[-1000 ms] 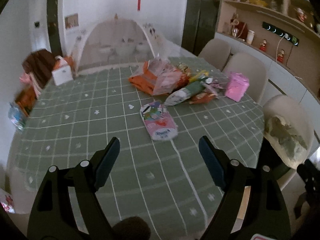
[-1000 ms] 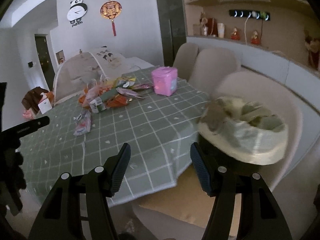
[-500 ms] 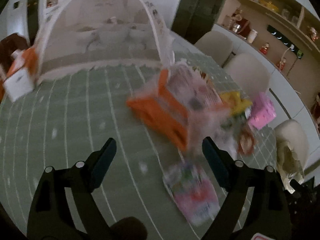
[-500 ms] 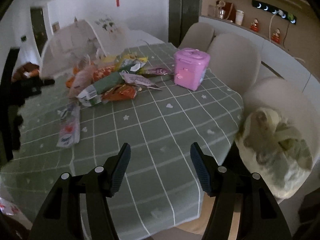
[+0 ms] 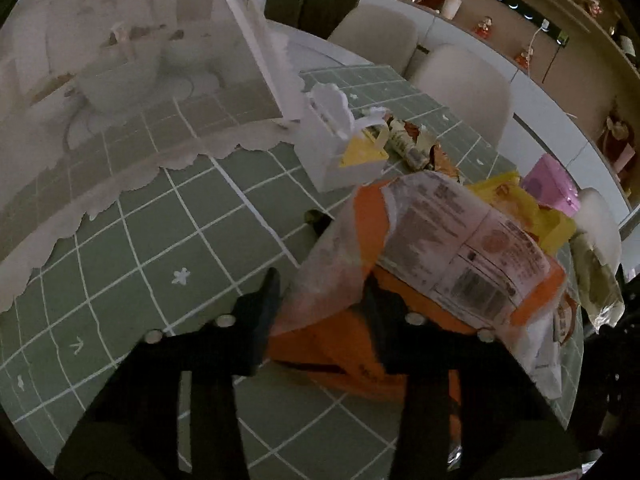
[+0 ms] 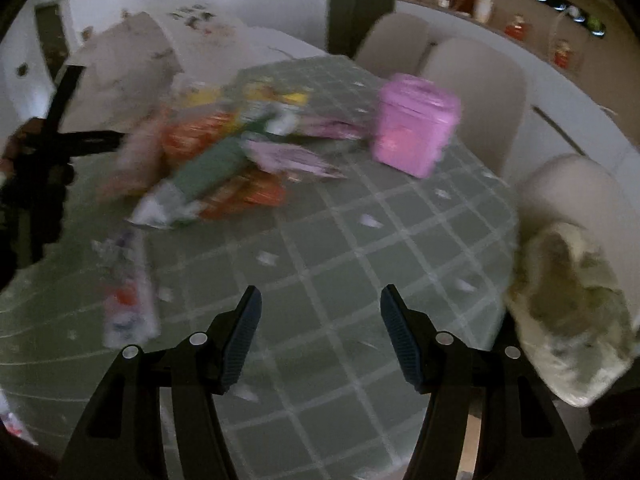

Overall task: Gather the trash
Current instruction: 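Grasp the orange bread bag with the left tool while the right tool grasps the colourful snack bag, then carry both bags to the trash bin and release them inside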

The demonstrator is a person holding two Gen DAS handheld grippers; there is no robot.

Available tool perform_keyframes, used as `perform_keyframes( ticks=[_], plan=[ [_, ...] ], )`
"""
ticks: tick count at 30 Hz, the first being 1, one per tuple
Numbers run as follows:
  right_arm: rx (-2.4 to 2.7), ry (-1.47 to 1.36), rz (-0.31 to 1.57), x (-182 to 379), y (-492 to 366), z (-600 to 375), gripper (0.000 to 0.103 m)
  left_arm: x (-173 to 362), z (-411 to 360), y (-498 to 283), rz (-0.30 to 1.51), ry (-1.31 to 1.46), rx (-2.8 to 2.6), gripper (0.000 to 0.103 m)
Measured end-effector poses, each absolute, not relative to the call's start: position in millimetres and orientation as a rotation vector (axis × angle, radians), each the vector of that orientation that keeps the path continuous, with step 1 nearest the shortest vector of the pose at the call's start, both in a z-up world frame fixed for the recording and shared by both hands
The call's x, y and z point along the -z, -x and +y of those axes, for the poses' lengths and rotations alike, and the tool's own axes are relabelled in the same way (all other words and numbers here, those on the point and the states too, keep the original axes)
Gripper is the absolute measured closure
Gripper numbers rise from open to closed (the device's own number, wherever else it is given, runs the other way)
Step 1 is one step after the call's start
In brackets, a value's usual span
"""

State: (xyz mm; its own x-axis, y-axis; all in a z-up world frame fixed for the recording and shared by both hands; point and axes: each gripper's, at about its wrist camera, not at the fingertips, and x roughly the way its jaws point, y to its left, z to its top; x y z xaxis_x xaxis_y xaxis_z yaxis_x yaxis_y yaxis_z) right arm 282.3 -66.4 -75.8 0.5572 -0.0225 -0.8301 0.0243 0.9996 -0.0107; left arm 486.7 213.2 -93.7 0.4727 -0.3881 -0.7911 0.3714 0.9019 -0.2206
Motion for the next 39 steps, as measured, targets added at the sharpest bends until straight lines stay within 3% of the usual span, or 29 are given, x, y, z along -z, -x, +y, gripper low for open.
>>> perform_keyframes(
  ticks=[5, 7, 16, 19, 20, 21, 30, 39],
  plan=[
    [-0.164, 0.025, 1.006, 80, -297, -16, 0.045, 60, 232, -460, 0.904, 0.08, 0.455, 0.071],
    [-0.208, 0.068, 1.022, 86, -302, 4, 0.051, 49, 252, -448, 0.9, 0.139, 0.422, 0.071],
    [-0.342, 0.091, 1.046, 118, -336, 52, 0.056, 48, 322, -400, 0.929, 0.228, 0.23, 0.071],
    [-0.364, 0.086, 1.074, 130, -345, 59, 0.073, 46, 334, -384, 0.932, 0.238, 0.191, 0.071],
    [-0.377, 0.076, 1.085, 133, -347, 61, 0.087, 45, 336, -380, 0.932, 0.238, 0.183, 0.071],
    [-0.387, 0.061, 1.087, 131, -348, 62, 0.094, 43, 337, -375, 0.929, 0.239, 0.177, 0.071],
    [-0.334, 0.066, 0.917, 48, -315, 25, 0.096, 1, 311, -350, 0.846, 0.212, 0.167, 0.071],
    [-0.17, 0.02, 0.819, 3, -252, -104, 0.096, -40, 176, -333, 0.773, 0.152, 0.289, 0.071]
  ],
)
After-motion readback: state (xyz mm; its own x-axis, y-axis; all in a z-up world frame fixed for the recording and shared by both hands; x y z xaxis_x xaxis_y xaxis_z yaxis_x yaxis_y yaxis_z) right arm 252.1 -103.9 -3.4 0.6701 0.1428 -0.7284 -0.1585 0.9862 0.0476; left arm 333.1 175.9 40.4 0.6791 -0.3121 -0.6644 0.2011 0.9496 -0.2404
